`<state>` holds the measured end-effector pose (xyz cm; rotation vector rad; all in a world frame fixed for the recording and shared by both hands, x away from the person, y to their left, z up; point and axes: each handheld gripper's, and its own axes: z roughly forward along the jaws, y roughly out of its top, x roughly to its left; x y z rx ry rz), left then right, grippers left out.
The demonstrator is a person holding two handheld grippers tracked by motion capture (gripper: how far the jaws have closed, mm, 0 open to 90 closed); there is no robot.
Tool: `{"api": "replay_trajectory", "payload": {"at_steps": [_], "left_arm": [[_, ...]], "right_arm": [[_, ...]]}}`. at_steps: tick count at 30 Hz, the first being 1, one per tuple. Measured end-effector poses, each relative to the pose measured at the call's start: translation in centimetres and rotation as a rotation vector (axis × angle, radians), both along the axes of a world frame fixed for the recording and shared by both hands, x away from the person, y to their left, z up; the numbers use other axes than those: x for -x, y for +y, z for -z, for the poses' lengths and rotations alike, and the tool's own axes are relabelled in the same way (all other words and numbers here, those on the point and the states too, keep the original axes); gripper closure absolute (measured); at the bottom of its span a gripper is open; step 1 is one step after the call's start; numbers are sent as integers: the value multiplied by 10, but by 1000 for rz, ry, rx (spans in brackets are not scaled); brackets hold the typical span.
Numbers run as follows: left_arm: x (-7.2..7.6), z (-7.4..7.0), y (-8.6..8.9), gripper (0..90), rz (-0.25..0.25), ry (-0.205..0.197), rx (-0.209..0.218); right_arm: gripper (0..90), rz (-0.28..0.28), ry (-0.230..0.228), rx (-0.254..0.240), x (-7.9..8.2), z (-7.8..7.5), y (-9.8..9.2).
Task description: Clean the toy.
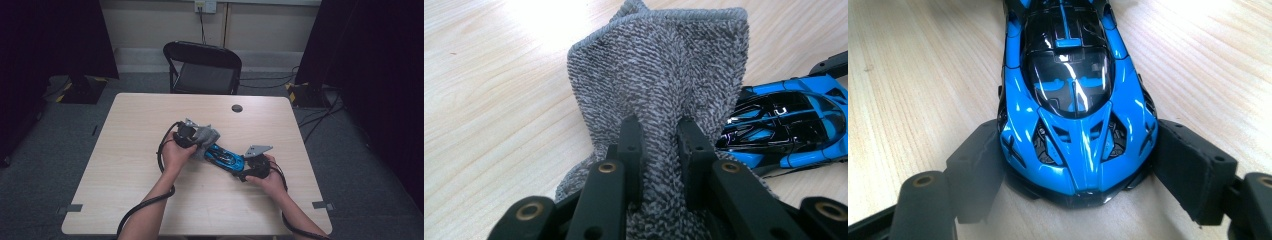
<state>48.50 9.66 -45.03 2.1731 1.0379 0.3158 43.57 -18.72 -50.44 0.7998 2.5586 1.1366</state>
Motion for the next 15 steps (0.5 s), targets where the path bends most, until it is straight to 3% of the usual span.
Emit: {"api": "replay_trajectory", "payload": {"at_steps": [15], "left_arm": [[-1, 2, 11, 759, -22, 9, -7]], "right_arm": [[240, -1, -1, 0, 0, 0, 0]]}}
